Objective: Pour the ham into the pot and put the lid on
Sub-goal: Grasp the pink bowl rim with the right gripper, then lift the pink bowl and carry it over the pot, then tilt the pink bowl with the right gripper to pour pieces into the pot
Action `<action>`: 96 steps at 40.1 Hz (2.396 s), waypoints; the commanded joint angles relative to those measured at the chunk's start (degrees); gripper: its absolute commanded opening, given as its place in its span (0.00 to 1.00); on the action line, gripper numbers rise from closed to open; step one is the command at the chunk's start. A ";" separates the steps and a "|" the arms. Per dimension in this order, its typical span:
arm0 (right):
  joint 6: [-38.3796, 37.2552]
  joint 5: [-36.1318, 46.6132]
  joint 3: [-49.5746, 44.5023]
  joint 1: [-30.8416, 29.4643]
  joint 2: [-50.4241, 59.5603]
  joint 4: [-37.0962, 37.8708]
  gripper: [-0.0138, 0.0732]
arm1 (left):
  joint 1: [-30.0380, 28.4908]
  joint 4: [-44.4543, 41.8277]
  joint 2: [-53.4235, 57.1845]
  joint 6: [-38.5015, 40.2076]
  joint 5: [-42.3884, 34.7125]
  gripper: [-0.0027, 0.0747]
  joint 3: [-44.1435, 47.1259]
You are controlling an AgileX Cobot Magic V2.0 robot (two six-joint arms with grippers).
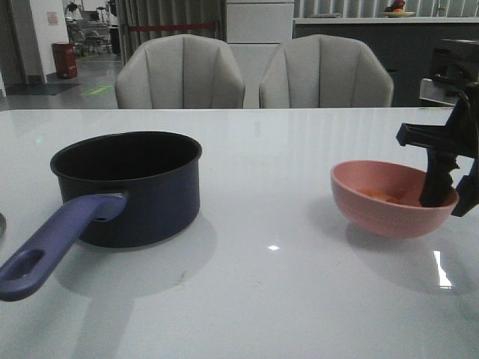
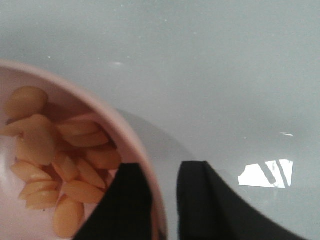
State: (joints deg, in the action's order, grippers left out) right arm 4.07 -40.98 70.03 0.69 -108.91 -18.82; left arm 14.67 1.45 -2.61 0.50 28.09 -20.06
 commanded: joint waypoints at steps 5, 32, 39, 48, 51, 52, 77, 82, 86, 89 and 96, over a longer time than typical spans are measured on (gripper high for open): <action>0.78 1.83 1.82 -0.12 1.78 -0.93 0.33 | 0.42 0.14 -0.76 0.51 -4.09 0.75 -1.47; 4.18 -7.27 20.28 15.87 7.43 -0.15 0.33 | 0.42 0.14 -0.76 0.51 -4.09 0.75 -1.47; 3.92 -6.26 27.65 24.45 5.47 0.40 0.33 | 0.42 0.14 -0.76 0.51 -4.09 0.75 -1.47; -0.08 1.80 32.75 31.27 1.52 6.21 0.32 | 0.42 0.14 -0.76 0.51 -4.09 0.75 -1.47; -1.43 7.81 32.75 32.59 0.62 10.10 0.32 | 0.42 0.14 -0.76 0.51 -4.09 0.75 -1.47; -1.43 9.42 32.75 32.93 0.40 10.89 0.32 | 0.42 0.14 -0.76 0.51 -4.09 0.75 -1.47; 7.35 82.51 12.91 36.32 -1.18 19.53 0.32 | 0.42 0.14 -0.76 0.51 -4.09 0.75 -1.47; 12.20 96.04 10.25 36.32 -3.63 19.81 0.32 | 0.42 0.14 -0.76 0.51 -4.09 0.75 -1.47; 15.90 98.57 10.20 37.08 -5.11 22.87 0.32 | 0.42 0.14 -0.76 0.51 -4.09 0.75 -1.47; 22.32 97.91 10.20 38.34 -5.35 23.29 0.32 | 0.42 0.14 -0.76 0.51 -4.09 0.75 -1.47; 34.48 98.02 10.20 40.60 -6.30 19.88 0.32 | 0.42 0.14 -0.76 0.51 -4.09 0.75 -1.47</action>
State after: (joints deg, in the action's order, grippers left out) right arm 33.22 50.68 78.65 40.57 -118.26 3.12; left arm 14.67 1.45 -2.61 0.50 28.19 -20.06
